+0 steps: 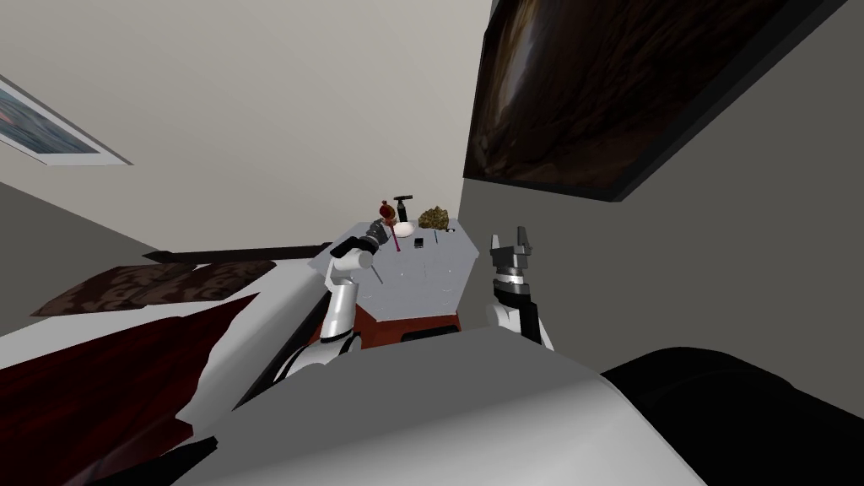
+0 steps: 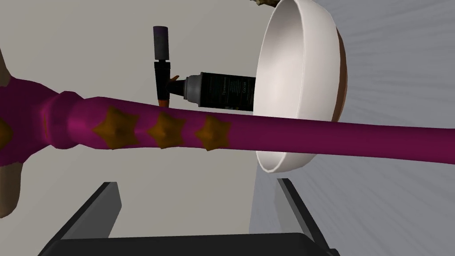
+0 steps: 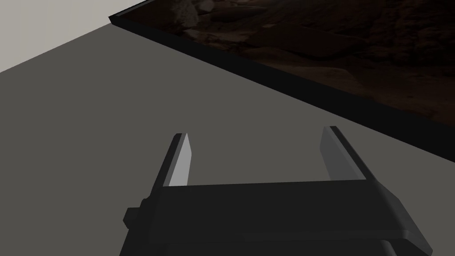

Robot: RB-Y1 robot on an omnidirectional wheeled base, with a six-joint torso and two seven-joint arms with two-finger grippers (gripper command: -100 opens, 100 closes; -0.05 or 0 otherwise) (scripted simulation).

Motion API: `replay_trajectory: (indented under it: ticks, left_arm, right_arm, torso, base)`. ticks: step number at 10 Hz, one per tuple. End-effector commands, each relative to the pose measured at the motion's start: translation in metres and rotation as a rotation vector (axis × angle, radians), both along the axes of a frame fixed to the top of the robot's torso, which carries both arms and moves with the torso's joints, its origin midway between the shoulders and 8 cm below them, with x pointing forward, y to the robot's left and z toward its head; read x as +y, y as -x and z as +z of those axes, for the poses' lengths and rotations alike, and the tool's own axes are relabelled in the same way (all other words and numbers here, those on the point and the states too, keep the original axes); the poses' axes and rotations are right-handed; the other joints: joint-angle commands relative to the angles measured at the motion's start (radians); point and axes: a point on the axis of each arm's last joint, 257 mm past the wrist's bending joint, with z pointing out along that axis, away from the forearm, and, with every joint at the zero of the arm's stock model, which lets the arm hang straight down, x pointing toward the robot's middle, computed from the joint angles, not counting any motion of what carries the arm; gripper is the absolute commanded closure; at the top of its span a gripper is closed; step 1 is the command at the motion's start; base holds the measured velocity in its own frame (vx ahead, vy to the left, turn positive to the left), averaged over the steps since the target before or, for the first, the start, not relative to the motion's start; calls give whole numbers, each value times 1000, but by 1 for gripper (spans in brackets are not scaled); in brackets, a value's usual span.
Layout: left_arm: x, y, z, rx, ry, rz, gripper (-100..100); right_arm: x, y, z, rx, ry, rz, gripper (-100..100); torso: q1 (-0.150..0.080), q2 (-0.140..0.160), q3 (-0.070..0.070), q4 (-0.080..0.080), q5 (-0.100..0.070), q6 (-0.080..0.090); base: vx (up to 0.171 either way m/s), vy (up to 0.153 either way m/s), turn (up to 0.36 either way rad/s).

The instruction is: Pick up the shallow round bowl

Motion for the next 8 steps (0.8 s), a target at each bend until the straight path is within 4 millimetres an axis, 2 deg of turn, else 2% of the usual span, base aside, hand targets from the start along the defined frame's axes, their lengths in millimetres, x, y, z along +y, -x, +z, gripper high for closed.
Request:
replay_trajectory:
  ticks: [1,2,3,4,6,7,8]
  left_arm:
    - [-10,-5,8,17,-7,-25,-100]
    - [-11,-4,2,41,-12,-30,-100]
    - [-24,-12,4,63,-15,-62,-100]
    - [-28,-13,7,69,-21,-72,-100]
    - [-29,-12,0,97,-27,-78,-100]
    - [-44,-17,2,127,-38,-116,-100]
    - [-47,-17,1,145,-45,-125,-100]
  right_arm:
    - [0,0,0,0,0,0,0]
    - [0,0,0,0,0,0,0]
    - [0,0,0,0,0,0,0]
    - [0,0,0,0,0,0,0]
    - [0,0,0,0,0,0,0]
    - [0,0,0,0,0,0,0]
    - [0,0,0,0,0,0,0]
  torso:
    - [0,0,0,0,0,0]
    - [0,0,0,0,0,0]
    - [0,0,0,0,0,0]
    - [0,0,0,0,0,0]
    - [0,0,0,0,0,0]
    - [0,0,0,0,0,0]
    - [0,0,0,0,0,0]
  base:
    - [-10,7,20]
    - [-3,5,-11]
    - [-8,12,38]
    - [-9,11,17]
    - [-1,3,-2]
    - [-6,14,34]
    - [-4,15,13]
